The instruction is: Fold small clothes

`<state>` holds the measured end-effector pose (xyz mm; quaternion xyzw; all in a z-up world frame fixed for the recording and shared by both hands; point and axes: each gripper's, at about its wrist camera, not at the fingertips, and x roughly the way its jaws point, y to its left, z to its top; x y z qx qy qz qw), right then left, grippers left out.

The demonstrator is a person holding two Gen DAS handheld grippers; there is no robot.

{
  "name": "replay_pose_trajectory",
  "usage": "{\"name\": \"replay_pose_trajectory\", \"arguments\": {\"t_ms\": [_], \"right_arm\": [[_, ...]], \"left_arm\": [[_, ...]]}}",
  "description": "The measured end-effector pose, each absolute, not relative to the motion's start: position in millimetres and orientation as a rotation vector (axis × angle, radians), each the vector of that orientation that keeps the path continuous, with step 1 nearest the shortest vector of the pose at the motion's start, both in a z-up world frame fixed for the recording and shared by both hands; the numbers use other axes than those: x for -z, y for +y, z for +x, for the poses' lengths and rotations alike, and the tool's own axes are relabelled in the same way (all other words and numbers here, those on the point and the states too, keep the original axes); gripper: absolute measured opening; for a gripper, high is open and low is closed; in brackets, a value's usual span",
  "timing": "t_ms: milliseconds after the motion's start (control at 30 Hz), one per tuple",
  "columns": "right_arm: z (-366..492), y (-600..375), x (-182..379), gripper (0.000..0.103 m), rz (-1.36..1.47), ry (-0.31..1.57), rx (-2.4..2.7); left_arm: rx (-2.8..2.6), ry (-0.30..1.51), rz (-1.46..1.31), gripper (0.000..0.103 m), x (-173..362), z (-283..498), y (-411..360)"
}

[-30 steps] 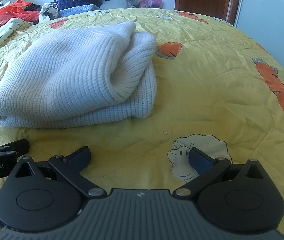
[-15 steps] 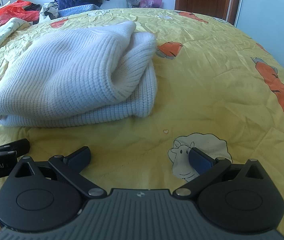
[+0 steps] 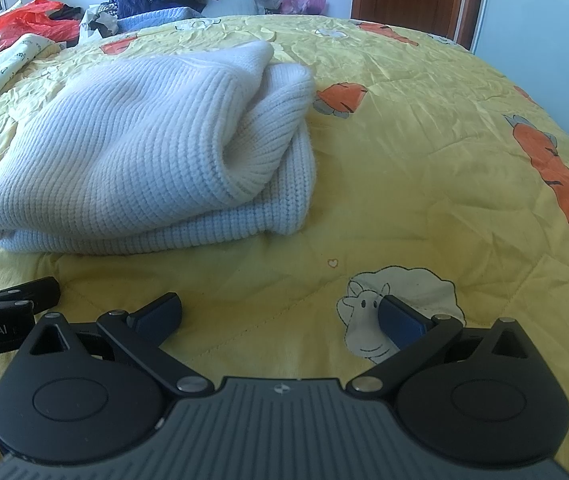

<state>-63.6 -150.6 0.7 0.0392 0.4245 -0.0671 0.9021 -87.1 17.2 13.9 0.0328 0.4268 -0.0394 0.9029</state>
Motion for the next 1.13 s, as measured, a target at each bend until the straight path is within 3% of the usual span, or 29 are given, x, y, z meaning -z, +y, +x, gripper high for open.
{"name": "replay_pose_trajectory", "arguments": {"t_ms": [867,1133], "right_arm": [[-64.2,-149.5,-0.4,0.103,0.080,0.876,0.138],[-64.5,-152.9,-9.5,0.103,0.091,0.874,0.115]], "left_arm": [[0.104,0.933,0.060,0.103,-18.1,-80.1,21.0],[0.075,0.763,0.043,0.103,-41.5,-108.4,32.7]]}}
